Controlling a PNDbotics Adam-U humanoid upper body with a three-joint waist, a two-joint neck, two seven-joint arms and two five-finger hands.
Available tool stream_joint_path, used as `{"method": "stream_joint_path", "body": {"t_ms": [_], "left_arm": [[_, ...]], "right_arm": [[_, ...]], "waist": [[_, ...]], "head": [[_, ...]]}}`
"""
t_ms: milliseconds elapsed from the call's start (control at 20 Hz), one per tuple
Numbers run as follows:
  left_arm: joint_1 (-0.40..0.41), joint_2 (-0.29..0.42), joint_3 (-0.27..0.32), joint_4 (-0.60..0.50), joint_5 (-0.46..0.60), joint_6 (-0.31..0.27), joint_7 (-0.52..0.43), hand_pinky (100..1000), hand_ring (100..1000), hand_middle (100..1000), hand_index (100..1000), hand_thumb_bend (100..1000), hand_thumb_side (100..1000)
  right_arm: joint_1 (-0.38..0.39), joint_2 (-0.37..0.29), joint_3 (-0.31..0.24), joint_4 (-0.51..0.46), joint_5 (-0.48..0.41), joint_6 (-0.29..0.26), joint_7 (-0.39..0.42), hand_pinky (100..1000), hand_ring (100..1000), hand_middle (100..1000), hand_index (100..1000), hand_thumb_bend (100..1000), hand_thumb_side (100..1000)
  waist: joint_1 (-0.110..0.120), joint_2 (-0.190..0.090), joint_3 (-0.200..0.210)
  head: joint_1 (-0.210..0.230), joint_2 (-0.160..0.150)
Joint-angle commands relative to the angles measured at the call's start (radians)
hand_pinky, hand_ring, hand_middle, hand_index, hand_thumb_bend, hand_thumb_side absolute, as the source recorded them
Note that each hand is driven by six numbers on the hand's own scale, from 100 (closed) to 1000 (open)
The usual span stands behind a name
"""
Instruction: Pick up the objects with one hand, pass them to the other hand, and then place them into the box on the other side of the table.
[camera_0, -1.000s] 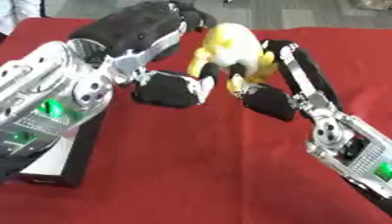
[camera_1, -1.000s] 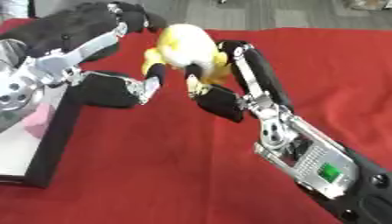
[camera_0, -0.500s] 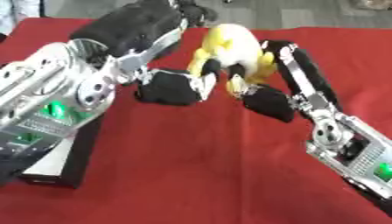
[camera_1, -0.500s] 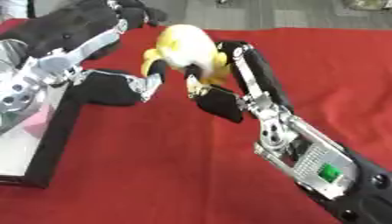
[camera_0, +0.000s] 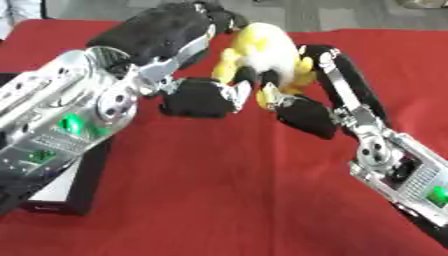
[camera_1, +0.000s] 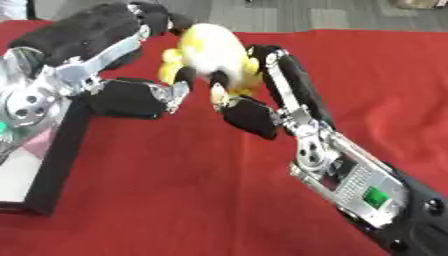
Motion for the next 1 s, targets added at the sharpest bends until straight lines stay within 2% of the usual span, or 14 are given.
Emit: {"method": "stream_joint_path", "body": {"t_ms": [50,700,900,1000], "left_arm": [[-0.011,0.002,0.007,0.015,-0.004,0.038,-0.051,1000,858,816,952,100,748],[-0.013,-0.014,0.003,0.047,0.019,0.009,-0.049,1000,846,793,930,100,847],[-0.014,-0.017,-0.001,0.053,0.033,-0.004,-0.056,1000,838,774,888,100,880],[-0.014,-0.018,-0.002,0.056,0.039,-0.009,-0.061,1000,830,752,858,100,862]], "right_arm": [[-0.017,-0.006,-0.003,-0.015,0.025,-0.021,0.01,726,657,583,526,100,352],[-0.017,-0.006,0.0,-0.015,0.078,-0.07,0.06,731,659,583,528,100,304],[-0.016,-0.006,-0.001,-0.015,0.086,-0.081,0.07,730,659,584,528,100,299],[-0.016,-0.006,-0.001,-0.015,0.088,-0.084,0.073,730,659,584,528,100,300]], "waist": [[-0.007,-0.001,-0.001],[-0.013,0.0,0.001],[-0.014,-0.001,0.001],[-0.015,-0.001,0.001]], "head": [[0.003,-0.005],[0.005,-0.009],[0.006,-0.008],[0.007,-0.007]]}}
